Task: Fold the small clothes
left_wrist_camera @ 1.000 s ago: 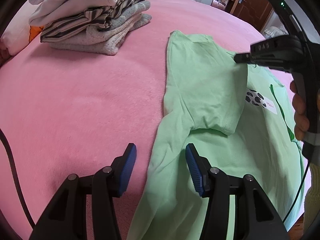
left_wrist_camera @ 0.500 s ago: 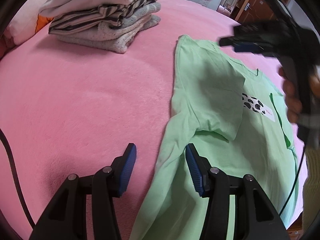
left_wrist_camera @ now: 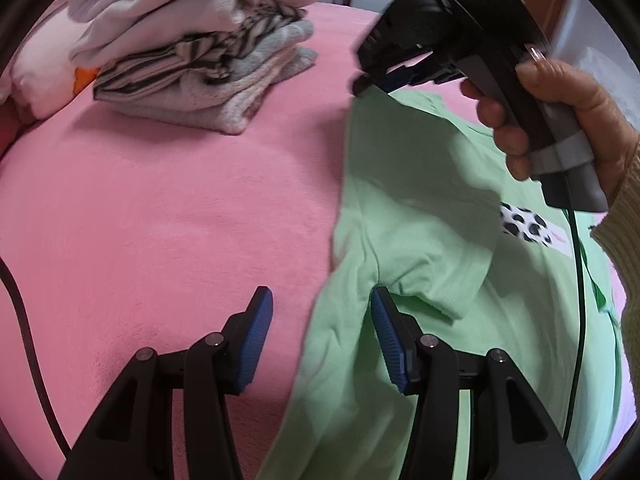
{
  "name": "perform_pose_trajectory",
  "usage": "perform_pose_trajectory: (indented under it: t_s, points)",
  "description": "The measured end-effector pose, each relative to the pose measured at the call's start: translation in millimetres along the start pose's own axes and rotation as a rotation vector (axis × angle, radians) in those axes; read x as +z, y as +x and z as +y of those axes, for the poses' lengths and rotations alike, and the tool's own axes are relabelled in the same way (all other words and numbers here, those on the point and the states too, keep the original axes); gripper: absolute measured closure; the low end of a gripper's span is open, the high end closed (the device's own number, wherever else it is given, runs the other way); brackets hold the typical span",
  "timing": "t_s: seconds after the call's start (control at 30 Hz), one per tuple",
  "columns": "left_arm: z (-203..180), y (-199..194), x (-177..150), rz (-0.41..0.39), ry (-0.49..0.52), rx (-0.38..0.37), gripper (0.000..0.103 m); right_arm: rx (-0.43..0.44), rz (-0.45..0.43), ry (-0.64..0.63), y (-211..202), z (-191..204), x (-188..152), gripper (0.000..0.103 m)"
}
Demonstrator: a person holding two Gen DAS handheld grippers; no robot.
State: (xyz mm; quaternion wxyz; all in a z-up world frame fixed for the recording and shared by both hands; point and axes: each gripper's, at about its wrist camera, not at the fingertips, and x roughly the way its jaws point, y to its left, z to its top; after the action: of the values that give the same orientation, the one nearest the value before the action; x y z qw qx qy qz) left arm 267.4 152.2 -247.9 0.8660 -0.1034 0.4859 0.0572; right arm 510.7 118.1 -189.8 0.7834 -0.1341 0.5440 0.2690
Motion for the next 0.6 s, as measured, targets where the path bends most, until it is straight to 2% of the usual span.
perform_pose_trajectory:
  t_s: [0.03, 0.2, 0.47, 0.53, 0.6]
  points:
    - [4, 0, 0, -0.004, -0.012, 0.0, 0.053, -0.004, 0.005, -0.011, 3, 3, 1, 0.098]
    - [18, 0, -3, -0.01, -0.07, -0.022, 0.053, -0.029, -0.029, -0.046, 8, 18, 5, 0.098]
    - [23, 4, -5, -0.004, -0.066, -0.001, 0.053, -0.071, -0.032, -0.057, 6, 28, -2, 0.097]
    - [24, 4, -4, 0.0, -0.065, 0.0, 0.053, -0.08, -0.027, -0.048, -3, 25, -4, 0.093]
    - [25, 2, -3, 0.007, -0.065, -0.005, 0.053, -0.093, -0.043, -0.033, -15, 21, -6, 0.073]
